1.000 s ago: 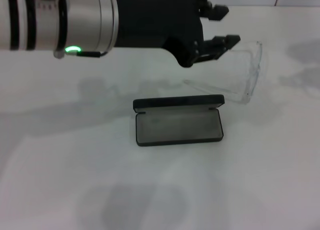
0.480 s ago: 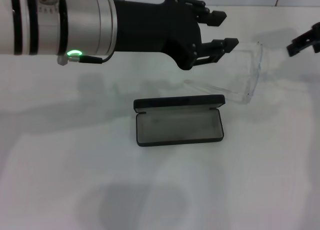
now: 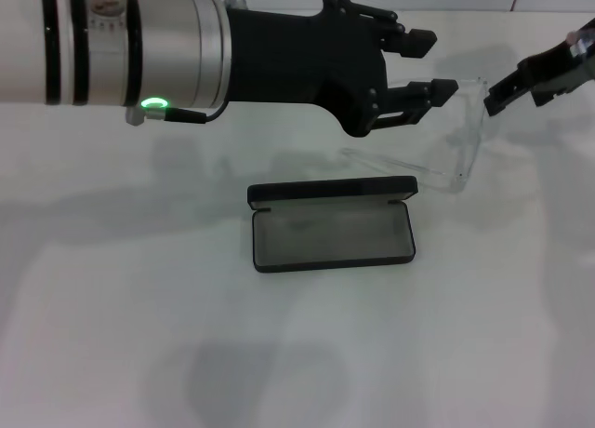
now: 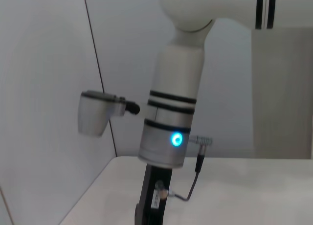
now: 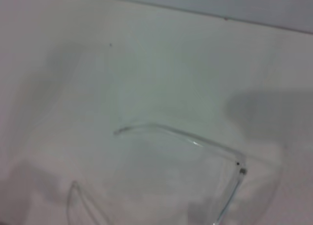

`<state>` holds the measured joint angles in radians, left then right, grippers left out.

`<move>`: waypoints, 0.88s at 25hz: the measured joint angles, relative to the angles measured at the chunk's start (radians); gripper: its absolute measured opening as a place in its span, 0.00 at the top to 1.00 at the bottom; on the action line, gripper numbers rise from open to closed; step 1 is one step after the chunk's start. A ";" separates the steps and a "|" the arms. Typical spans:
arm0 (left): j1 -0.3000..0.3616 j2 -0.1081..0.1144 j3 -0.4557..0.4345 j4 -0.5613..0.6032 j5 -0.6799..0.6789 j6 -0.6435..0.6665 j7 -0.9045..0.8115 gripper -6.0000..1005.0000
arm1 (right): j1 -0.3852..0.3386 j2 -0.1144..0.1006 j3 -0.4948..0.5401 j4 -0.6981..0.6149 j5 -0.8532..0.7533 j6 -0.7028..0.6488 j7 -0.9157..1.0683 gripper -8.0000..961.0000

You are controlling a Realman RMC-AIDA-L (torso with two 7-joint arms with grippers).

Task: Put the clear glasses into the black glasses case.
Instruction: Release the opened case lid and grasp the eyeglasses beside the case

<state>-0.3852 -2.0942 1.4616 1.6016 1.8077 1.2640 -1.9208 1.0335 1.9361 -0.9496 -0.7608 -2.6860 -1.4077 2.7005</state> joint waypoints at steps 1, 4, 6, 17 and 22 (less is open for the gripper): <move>-0.004 0.000 0.001 -0.006 0.000 0.000 0.000 0.55 | 0.002 0.003 -0.006 0.010 -0.006 0.011 0.000 0.26; -0.007 0.000 0.002 -0.012 -0.001 0.000 0.001 0.55 | 0.013 0.017 -0.010 0.044 -0.035 0.049 0.000 0.26; -0.007 0.000 0.002 -0.018 -0.002 0.000 0.003 0.55 | 0.020 0.023 -0.011 0.069 -0.043 0.079 -0.001 0.26; -0.006 0.002 0.004 -0.038 -0.002 0.000 0.017 0.56 | 0.015 0.028 -0.004 0.122 -0.035 0.151 -0.009 0.27; -0.004 0.002 0.005 -0.039 -0.002 0.000 0.024 0.56 | 0.020 0.038 -0.002 0.136 -0.029 0.174 -0.011 0.28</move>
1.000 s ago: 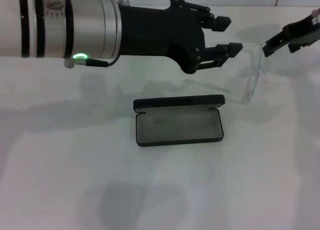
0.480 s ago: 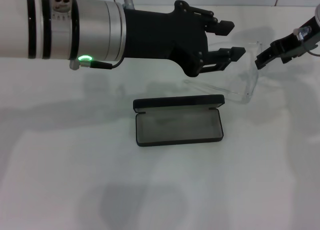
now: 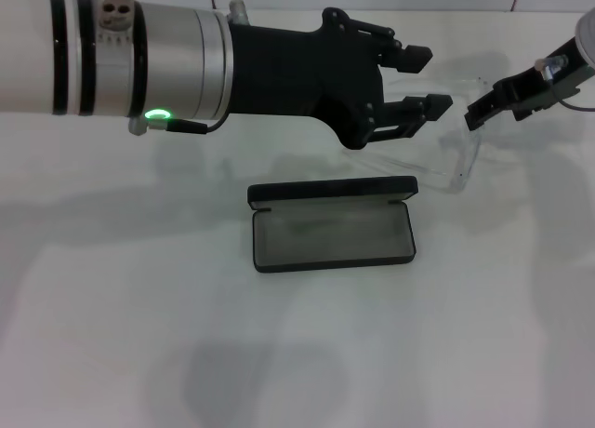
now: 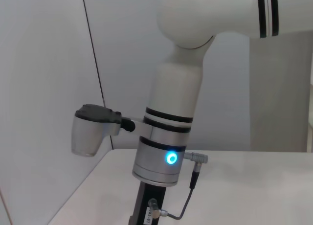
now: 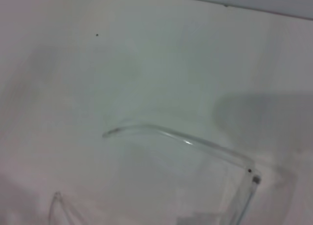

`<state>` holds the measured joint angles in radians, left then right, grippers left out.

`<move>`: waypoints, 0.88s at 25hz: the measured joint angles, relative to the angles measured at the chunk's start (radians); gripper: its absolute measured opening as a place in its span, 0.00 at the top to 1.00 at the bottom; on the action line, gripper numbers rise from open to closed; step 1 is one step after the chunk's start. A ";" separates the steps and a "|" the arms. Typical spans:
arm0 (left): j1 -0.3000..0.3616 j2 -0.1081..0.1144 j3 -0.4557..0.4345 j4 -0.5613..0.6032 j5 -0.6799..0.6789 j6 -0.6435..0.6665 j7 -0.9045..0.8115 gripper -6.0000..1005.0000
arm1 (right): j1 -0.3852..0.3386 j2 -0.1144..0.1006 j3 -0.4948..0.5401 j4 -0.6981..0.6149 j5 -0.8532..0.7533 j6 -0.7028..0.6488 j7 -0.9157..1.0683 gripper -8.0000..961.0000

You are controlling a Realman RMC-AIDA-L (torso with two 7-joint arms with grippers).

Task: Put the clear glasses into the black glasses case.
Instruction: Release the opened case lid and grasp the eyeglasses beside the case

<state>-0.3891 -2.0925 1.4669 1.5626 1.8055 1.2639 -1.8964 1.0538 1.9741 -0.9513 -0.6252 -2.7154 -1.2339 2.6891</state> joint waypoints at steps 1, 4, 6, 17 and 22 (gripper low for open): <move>0.002 -0.001 0.003 -0.007 0.000 0.000 0.003 0.56 | 0.002 0.002 0.000 0.003 0.001 0.005 -0.001 0.28; -0.002 -0.001 0.004 -0.020 -0.001 0.000 0.003 0.56 | 0.004 0.008 -0.005 0.007 0.008 0.023 -0.001 0.28; -0.003 -0.001 0.004 -0.023 -0.004 0.000 0.003 0.56 | 0.008 0.012 -0.006 0.010 0.008 0.032 -0.001 0.29; 0.002 -0.001 0.006 -0.024 -0.008 0.001 0.014 0.56 | 0.057 0.009 -0.018 0.106 -0.004 0.081 -0.006 0.30; 0.004 -0.001 0.006 -0.024 -0.008 0.001 0.014 0.56 | 0.057 0.005 -0.022 0.108 -0.012 0.072 0.001 0.31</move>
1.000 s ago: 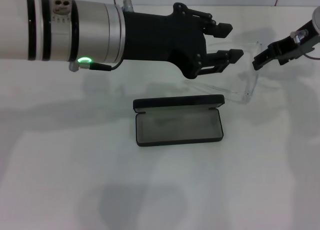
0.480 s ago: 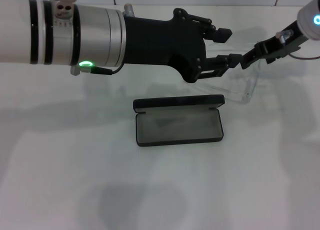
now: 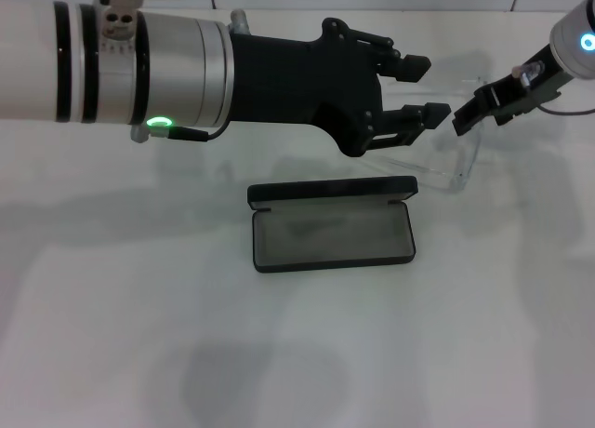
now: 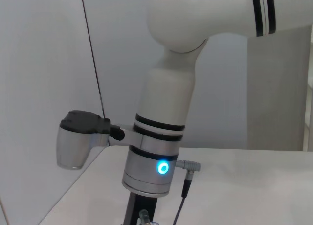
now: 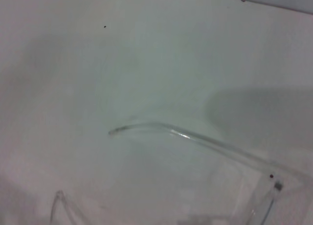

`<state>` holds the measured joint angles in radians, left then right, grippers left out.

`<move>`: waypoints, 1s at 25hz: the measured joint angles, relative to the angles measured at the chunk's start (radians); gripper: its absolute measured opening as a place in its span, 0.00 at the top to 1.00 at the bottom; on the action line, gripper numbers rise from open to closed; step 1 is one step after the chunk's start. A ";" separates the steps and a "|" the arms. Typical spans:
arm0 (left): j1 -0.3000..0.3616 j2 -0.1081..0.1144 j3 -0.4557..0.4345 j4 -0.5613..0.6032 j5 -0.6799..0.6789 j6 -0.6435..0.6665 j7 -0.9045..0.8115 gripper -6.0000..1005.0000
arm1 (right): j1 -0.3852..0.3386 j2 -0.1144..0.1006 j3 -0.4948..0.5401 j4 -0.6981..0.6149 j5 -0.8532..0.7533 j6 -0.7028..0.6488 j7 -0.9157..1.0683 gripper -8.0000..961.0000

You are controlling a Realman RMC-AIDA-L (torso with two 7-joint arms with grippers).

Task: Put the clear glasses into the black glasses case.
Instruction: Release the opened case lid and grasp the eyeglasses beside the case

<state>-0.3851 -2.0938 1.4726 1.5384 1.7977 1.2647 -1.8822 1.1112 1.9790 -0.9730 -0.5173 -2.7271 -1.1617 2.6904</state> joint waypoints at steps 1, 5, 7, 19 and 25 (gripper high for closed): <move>0.000 0.000 0.000 0.000 0.000 0.000 0.000 0.56 | 0.000 0.000 0.000 0.003 0.000 0.000 0.000 0.32; -0.003 0.000 0.000 -0.001 0.000 0.000 0.000 0.56 | 0.002 0.000 -0.001 0.027 -0.003 0.007 -0.006 0.37; -0.004 0.000 0.000 -0.002 0.000 -0.001 0.000 0.56 | 0.002 0.001 -0.001 0.029 -0.003 0.010 -0.007 0.41; -0.005 0.000 0.000 -0.014 0.000 -0.001 0.000 0.56 | -0.007 -0.001 -0.022 0.031 -0.003 0.031 -0.008 0.52; -0.005 0.000 -0.005 -0.014 0.000 -0.001 0.002 0.57 | -0.015 0.001 -0.023 0.034 -0.003 0.026 -0.012 0.64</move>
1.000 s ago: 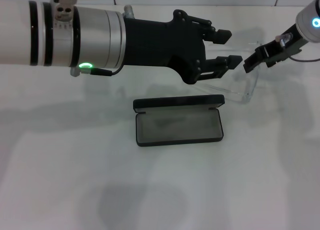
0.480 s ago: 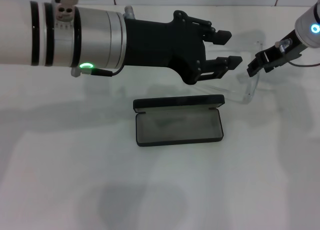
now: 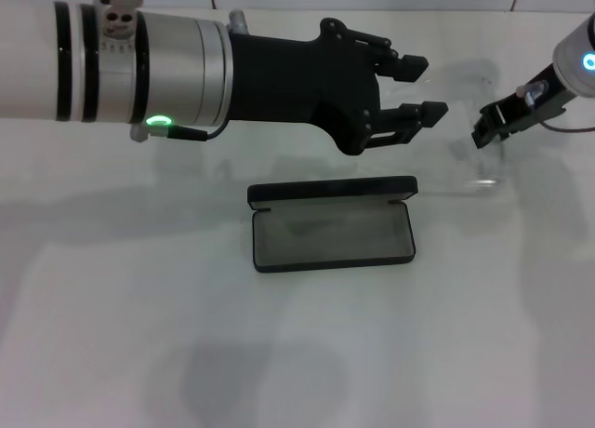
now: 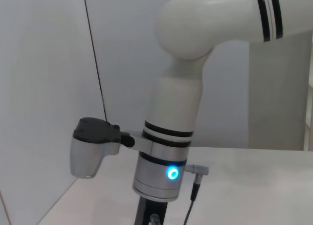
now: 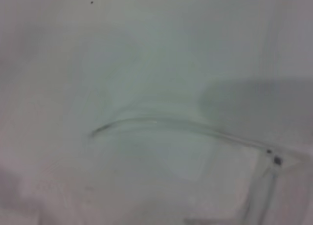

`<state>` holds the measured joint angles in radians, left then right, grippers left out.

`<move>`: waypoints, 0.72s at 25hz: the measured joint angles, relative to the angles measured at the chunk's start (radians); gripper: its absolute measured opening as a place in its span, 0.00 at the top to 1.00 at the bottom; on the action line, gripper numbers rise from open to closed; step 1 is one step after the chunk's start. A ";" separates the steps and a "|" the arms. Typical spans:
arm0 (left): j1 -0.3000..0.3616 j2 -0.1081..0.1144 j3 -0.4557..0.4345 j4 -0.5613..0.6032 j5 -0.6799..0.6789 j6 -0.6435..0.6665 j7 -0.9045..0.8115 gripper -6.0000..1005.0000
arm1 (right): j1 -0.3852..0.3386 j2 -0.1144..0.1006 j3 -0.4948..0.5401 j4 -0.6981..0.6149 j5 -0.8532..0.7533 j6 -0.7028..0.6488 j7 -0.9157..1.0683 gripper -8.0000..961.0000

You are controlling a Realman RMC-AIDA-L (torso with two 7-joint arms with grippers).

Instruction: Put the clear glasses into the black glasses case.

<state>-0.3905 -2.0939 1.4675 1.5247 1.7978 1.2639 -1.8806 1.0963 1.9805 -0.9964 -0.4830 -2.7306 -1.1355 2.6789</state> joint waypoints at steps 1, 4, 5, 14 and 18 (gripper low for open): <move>-0.001 0.000 -0.001 0.000 0.000 0.000 0.000 0.57 | -0.002 0.001 0.000 0.000 0.000 0.000 -0.002 0.68; 0.001 0.000 0.000 0.000 0.000 0.000 0.001 0.58 | -0.011 0.000 -0.003 -0.010 0.000 -0.002 -0.010 0.75; 0.002 0.000 0.000 0.000 0.000 0.000 0.001 0.58 | -0.015 0.000 -0.003 -0.014 0.000 -0.002 -0.014 0.76; 0.010 0.001 -0.003 -0.001 0.000 0.000 0.002 0.61 | -0.115 0.004 -0.004 -0.170 0.001 -0.030 -0.030 0.89; 0.012 0.001 -0.013 -0.001 -0.001 0.000 0.002 0.62 | -0.190 0.005 0.003 -0.313 0.009 -0.073 -0.030 0.89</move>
<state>-0.3782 -2.0925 1.4544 1.5232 1.7972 1.2643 -1.8791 0.9066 1.9859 -0.9933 -0.7955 -2.7216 -1.2089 2.6491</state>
